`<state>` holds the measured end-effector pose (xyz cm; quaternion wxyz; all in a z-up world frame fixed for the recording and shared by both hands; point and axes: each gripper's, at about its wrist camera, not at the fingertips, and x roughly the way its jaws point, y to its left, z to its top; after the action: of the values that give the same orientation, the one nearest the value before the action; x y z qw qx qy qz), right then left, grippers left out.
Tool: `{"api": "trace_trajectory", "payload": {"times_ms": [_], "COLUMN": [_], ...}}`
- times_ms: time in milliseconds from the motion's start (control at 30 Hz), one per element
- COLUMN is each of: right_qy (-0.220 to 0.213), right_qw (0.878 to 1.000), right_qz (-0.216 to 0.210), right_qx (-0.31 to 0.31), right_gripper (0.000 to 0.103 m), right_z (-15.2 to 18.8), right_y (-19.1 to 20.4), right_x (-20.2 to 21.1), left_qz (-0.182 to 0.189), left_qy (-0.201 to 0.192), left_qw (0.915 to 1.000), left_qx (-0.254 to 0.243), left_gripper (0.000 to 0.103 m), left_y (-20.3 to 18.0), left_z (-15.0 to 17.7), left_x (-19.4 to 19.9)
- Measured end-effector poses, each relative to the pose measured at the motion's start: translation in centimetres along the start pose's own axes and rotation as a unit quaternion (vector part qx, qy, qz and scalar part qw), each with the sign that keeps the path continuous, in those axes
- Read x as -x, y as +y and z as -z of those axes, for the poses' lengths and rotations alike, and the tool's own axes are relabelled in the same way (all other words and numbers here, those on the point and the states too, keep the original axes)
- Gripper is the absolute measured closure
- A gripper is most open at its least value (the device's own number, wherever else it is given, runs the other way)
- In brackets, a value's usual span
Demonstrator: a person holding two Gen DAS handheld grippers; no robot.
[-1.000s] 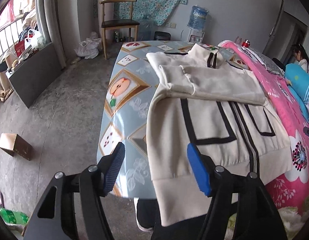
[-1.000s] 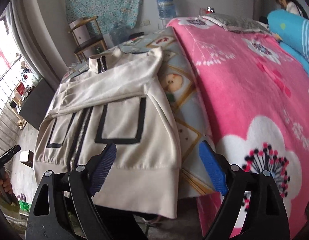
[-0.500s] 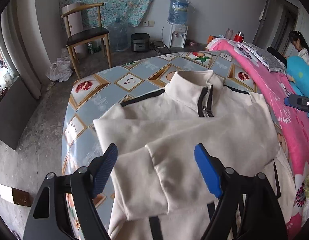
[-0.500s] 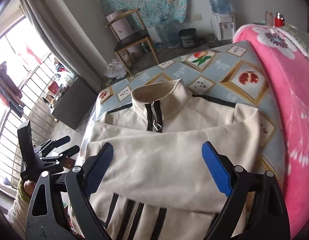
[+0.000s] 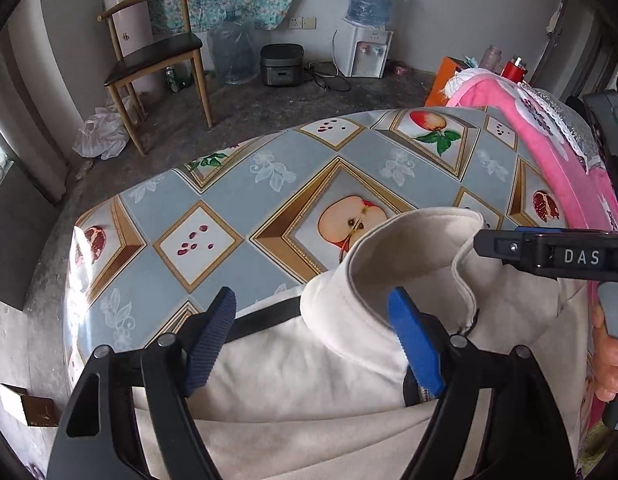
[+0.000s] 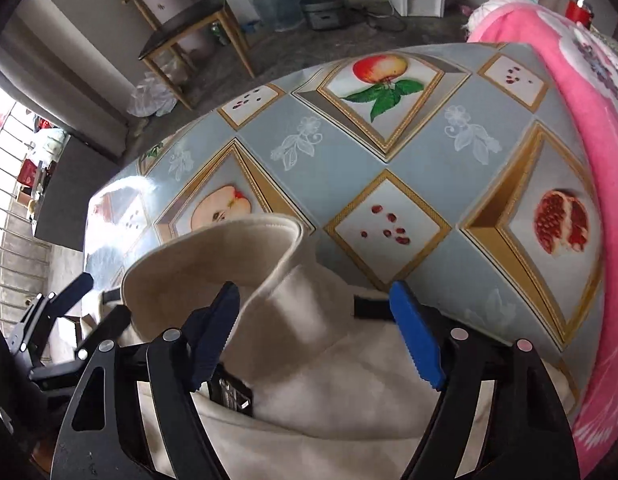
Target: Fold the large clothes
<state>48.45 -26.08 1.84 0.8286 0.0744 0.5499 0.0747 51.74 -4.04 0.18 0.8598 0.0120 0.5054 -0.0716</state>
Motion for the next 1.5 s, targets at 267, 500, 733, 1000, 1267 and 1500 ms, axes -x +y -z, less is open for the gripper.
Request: {"api": "trace_trajectory", "payload": {"times_ms": [267,500,733,1000,1267,1500], "right_qy": [0.046,-0.031,-0.062,-0.038,-0.032,-0.051], "right_qw": [0.999,0.993,0.973,0.969,0.968,0.968], "right_qz": [-0.017,-0.029,0.034,0.035,0.034,0.015], "right_qx": [0.000,0.110,0.218,0.242,0.247,0.245], "right_gripper": [0.082,0.087,0.087,0.087,0.087,0.073], "right_z": [-0.5,5.7,11.4,13.5,14.4,14.1], "right_y": [-0.1,2.0,3.8,4.0,3.7,2.8], "right_x": [-1.2,5.1,4.1,1.6,1.0,3.9], "left_qz": [0.034,0.082,0.084,0.202,0.184,0.101], "left_qy": [0.029,-0.009,-0.021,-0.044,-0.043,0.012], "left_qw": [0.9988,0.9963,0.9946,0.9780,0.9816,0.9943], "left_qx": [0.020,-0.026,-0.058,-0.030,0.031,-0.033], "left_gripper": [0.082,0.093,0.094,0.080,0.078,0.079], "left_y": [-0.4,-0.7,0.2,3.0,2.3,-1.1], "left_z": [-0.7,1.7,5.5,7.2,3.6,5.2], "left_x": [-1.6,1.8,2.1,5.5,4.5,-0.7]}}
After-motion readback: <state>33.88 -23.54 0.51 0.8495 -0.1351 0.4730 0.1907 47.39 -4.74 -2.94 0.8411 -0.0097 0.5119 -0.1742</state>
